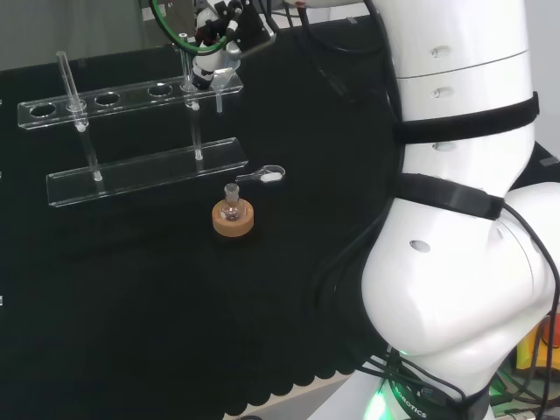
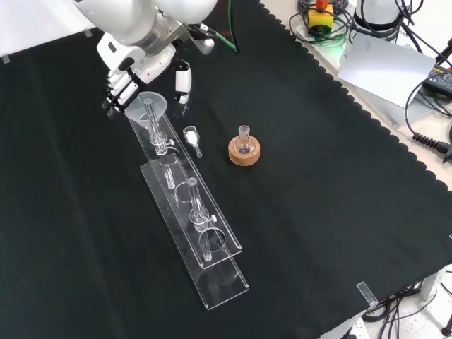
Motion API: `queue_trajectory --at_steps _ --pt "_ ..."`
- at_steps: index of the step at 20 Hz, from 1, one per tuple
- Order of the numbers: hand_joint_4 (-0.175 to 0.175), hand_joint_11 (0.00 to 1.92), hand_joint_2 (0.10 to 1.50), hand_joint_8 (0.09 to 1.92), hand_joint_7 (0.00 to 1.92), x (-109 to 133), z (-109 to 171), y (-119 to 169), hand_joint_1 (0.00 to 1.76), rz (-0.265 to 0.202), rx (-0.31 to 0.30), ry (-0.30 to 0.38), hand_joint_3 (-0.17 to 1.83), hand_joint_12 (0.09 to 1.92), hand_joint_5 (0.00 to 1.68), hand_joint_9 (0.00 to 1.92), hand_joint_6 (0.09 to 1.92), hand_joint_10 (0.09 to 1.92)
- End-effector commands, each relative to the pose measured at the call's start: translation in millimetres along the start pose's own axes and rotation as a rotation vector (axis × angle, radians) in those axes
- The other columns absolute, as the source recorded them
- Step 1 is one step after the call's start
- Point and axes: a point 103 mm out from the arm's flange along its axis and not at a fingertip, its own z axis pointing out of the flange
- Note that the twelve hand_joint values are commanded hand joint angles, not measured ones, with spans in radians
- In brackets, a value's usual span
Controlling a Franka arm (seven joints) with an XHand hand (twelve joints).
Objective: Pick up the funnel from the transparent funnel stand.
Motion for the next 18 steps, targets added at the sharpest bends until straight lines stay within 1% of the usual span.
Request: queue_trajectory --at_steps 1,2,4,5,13,16,18 --pt "0.025 0.31 0.8 0.36 0.0 -5.9 4.8 4.0 0.61 -0.037 0.016 0.008 0.26 1.51 0.08 0.11 0.09 0.88" --pt "0.026 0.31 0.79 0.37 0.0 -5.8 5.6 3.8 0.61 -0.011 0.02 0.007 0.26 1.51 0.09 0.12 0.09 0.88" --pt "0.027 0.31 0.79 0.39 0.0 -5.8 7.0 5.0 0.62 -0.001 0.028 0.004 0.27 1.51 0.09 0.13 0.09 0.88" --pt "0.027 0.31 0.79 0.4 0.0 -0.9 4.8 3.8 0.62 0.005 0.029 -0.008 0.28 1.51 0.1 0.13 0.09 0.88" --pt "0.027 0.32 0.77 0.45 0.0 2.1 4.5 4.2 0.64 0.011 0.031 -0.02 0.34 1.5 0.12 0.18 0.09 0.85" --pt "0.027 0.33 0.76 0.51 0.0 0.9 4.9 4.7 0.67 0.014 0.029 -0.028 0.39 1.5 0.15 0.22 0.09 0.83" --pt "0.027 0.34 0.75 0.56 0.0 -1.5 5.2 6.0 0.7 0.004 0.025 -0.034 0.43 1.49 0.17 0.26 0.09 0.81"
